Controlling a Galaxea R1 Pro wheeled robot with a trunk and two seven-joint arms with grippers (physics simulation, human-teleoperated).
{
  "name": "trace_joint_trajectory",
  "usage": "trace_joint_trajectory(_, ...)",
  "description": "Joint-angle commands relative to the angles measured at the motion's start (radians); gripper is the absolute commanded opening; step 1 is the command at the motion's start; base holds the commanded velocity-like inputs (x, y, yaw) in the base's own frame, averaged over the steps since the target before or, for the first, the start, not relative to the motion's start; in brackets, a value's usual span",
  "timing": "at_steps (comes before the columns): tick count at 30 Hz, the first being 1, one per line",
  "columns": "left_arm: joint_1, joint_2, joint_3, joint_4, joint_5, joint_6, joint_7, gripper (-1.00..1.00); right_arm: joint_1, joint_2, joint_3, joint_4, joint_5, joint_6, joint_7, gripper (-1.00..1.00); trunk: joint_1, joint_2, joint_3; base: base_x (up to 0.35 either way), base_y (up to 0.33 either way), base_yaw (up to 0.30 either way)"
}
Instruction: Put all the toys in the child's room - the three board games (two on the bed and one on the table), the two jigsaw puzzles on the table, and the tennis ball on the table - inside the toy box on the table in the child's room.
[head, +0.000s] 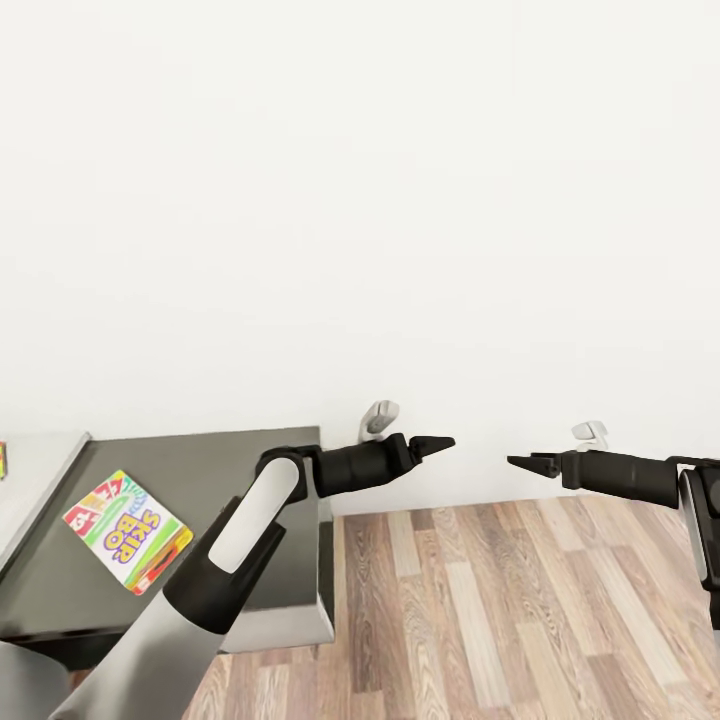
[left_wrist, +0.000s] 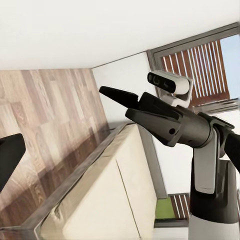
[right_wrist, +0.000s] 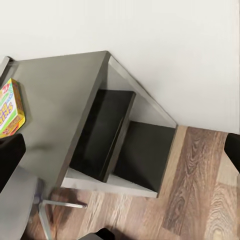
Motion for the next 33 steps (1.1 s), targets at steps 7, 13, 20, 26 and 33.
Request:
trace_joint_trajectory(7,-0.001,0.000,0.004,0.003,0.010,0.002,0.011,1.00,-0.002,0.000,-0.001,0.000,0.010,0.008,0.010,1.00,0.001,-0.002,0.005,0.000,0.000,-0.239)
trace_joint_trajectory(13,0.000,0.001,0.006,0.011,0.010,0.002,0.011,1.00,-0.002,0.001,0.000,0.004,0.010,0.008,0.009,1.00,0.001,-0.002,0.011,0.000,0.000,-0.239)
trace_joint_trajectory(20,0.000,0.002,0.008,0.014,0.005,0.001,0.012,1.00,-0.003,0.001,0.000,0.006,0.013,0.008,-0.002,1.00,0.001,-0.002,0.017,0.000,0.000,-0.239)
trace_joint_trajectory(26,0.001,0.004,0.008,0.015,-0.010,0.001,0.012,1.00,-0.005,0.002,0.000,0.010,0.018,0.008,-0.038,1.00,0.001,-0.002,0.023,0.000,0.000,-0.239)
trace_joint_trajectory(33,0.001,0.005,0.008,0.016,-0.015,0.001,0.012,1.00,-0.006,0.002,0.001,0.012,0.020,0.008,-0.051,1.00,0.001,-0.002,0.030,0.000,0.000,-0.239)
